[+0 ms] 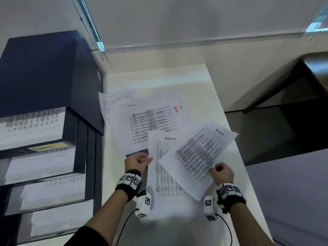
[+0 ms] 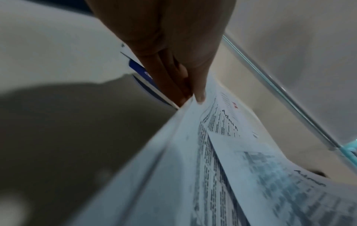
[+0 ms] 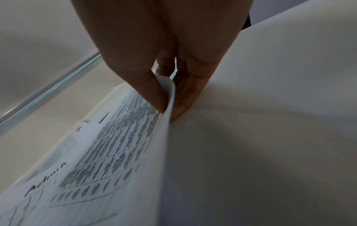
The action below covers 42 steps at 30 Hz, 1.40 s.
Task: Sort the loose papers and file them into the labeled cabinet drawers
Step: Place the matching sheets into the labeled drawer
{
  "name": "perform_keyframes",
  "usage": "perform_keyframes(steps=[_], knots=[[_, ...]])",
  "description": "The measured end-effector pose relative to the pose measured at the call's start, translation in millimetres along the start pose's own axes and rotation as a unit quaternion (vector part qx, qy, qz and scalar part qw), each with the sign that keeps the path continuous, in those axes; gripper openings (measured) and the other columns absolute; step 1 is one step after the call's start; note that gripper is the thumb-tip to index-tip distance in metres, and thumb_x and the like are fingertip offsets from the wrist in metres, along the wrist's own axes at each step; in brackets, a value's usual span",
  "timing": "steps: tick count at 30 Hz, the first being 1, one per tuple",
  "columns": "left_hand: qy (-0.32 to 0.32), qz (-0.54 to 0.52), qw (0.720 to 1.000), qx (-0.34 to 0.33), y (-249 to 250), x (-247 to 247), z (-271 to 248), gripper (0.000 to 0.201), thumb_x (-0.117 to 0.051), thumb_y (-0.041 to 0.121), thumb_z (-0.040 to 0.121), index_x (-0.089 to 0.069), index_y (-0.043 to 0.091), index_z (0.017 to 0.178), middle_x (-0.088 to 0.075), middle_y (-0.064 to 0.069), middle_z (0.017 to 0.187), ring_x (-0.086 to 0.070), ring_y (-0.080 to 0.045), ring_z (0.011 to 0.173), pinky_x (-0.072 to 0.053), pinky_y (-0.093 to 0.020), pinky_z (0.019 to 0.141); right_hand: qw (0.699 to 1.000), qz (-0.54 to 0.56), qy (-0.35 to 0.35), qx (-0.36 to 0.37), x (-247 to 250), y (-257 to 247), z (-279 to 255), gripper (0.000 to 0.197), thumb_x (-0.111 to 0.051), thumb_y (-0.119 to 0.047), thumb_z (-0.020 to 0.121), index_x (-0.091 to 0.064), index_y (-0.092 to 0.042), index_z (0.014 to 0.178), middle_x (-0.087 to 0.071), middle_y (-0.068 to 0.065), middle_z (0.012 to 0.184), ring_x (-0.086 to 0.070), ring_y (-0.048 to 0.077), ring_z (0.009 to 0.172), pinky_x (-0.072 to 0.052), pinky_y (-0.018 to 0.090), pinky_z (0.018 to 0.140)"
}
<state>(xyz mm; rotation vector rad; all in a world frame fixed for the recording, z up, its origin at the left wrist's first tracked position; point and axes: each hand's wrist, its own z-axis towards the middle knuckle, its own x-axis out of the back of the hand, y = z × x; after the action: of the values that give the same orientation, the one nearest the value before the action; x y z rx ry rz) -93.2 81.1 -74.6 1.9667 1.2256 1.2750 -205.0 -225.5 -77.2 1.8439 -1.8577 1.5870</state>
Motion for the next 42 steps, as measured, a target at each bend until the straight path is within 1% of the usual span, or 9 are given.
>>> perform_keyframes(steps=[5, 8, 12, 17, 24, 32, 35, 38, 42], knots=[[0.053, 0.05, 0.996, -0.052, -9, 20, 9, 0.01, -0.076, 0.021, 0.084, -0.076, 0.023, 0.093, -0.072, 0.001, 0.085, -0.066, -0.014, 0.078, -0.058, -0.039, 0.085, 0.999, 0.018, -0.024, 0.035, 0, 0, -2, 0.015, -0.074, -0.004, 0.08, -0.063, -0.015, 0.08, -0.063, 0.0, 0.076, -0.057, 0.018, 0.074, -0.04, 0.021, 0.069], [-0.032, 0.079, 0.982, -0.17, -8, 17, 6, 0.031, -0.079, 0.017, 0.08, -0.072, 0.046, 0.087, -0.062, 0.005, 0.123, -0.058, -0.014, 0.112, -0.052, -0.034, 0.095, 0.996, 0.033, -0.061, 0.052, -2, 1, -2, 0.02, -0.074, -0.002, 0.079, -0.07, -0.018, 0.09, -0.068, 0.0, 0.08, -0.062, 0.014, 0.074, -0.046, 0.016, 0.064], [-0.139, 0.191, 0.918, -0.319, 6, -2, -15, 0.006, -0.078, 0.028, 0.08, -0.078, 0.032, 0.086, -0.062, 0.016, 0.121, -0.053, -0.007, 0.111, -0.045, -0.033, 0.099, 0.994, 0.024, -0.083, 0.06, -2, 5, 2, 0.03, -0.074, -0.006, 0.081, -0.065, -0.025, 0.103, -0.068, 0.0, 0.085, -0.063, 0.016, 0.079, -0.049, 0.024, 0.07], [-0.108, 0.075, 0.977, -0.168, 1, -20, -25, 0.021, -0.078, 0.02, 0.081, -0.076, 0.024, 0.102, -0.071, 0.01, 0.101, -0.067, -0.009, 0.092, -0.056, -0.033, 0.09, 0.997, 0.009, -0.073, 0.018, 0, 19, 12, 0.021, -0.073, -0.013, 0.083, -0.065, -0.001, 0.1, -0.069, 0.016, 0.094, -0.066, 0.031, 0.085, -0.056, 0.042, 0.077], [-0.042, 0.087, 0.991, -0.093, -5, -11, -16, 0.008, -0.081, 0.026, 0.078, -0.074, 0.027, 0.083, -0.055, 0.003, 0.128, -0.052, -0.016, 0.12, -0.04, -0.031, 0.106, 0.995, 0.044, -0.083, 0.016, -1, 22, 11, 0.027, -0.072, -0.008, 0.084, -0.067, 0.001, 0.109, -0.068, 0.015, 0.099, -0.063, 0.027, 0.087, -0.054, 0.041, 0.086], [-0.167, 0.303, 0.828, -0.441, -2, -23, -39, 0.004, -0.077, 0.031, 0.078, -0.076, 0.03, 0.082, -0.05, -0.006, 0.142, -0.046, -0.028, 0.13, -0.046, -0.044, 0.101, 0.995, 0.036, -0.086, 0.02, 1, 19, 8, 0.028, -0.069, -0.007, 0.085, -0.067, 0.002, 0.111, -0.068, 0.015, 0.099, -0.063, 0.026, 0.086, -0.053, 0.037, 0.083], [-0.106, 0.293, 0.882, -0.353, -8, -33, -44, 0.013, -0.07, 0.027, 0.085, -0.075, 0.021, 0.095, -0.044, -0.011, 0.145, -0.042, -0.029, 0.133, -0.041, -0.042, 0.108, 0.996, 0.038, -0.085, 0.017, 0, 18, 5, 0.028, -0.069, -0.007, 0.085, -0.067, 0.001, 0.111, -0.069, 0.015, 0.1, -0.063, 0.026, 0.085, -0.052, 0.035, 0.082], [-0.026, 0.162, 0.985, -0.062, -5, -36, -40, 0.024, -0.063, 0.026, 0.091, -0.068, 0.012, 0.109, -0.042, -0.013, 0.14, -0.047, -0.027, 0.125, -0.037, -0.031, 0.107, 0.996, -0.003, -0.091, 0.016, -2, 13, 0, 0.026, -0.067, -0.007, 0.083, -0.068, -0.002, 0.108, -0.067, 0.012, 0.096, -0.062, 0.025, 0.085, -0.05, 0.032, 0.077], [0.002, 0.055, 0.996, 0.065, 10, -27, -27, 0.026, -0.053, 0.034, 0.097, -0.064, 0.014, 0.109, -0.067, -0.01, 0.113, -0.059, -0.023, 0.089, -0.047, -0.03, 0.087, 0.991, -0.021, -0.132, 0.023, -9, 7, -9, 0.023, -0.07, -0.015, 0.081, -0.067, -0.008, 0.102, -0.068, 0.01, 0.098, -0.063, 0.026, 0.089, -0.05, 0.031, 0.077]])
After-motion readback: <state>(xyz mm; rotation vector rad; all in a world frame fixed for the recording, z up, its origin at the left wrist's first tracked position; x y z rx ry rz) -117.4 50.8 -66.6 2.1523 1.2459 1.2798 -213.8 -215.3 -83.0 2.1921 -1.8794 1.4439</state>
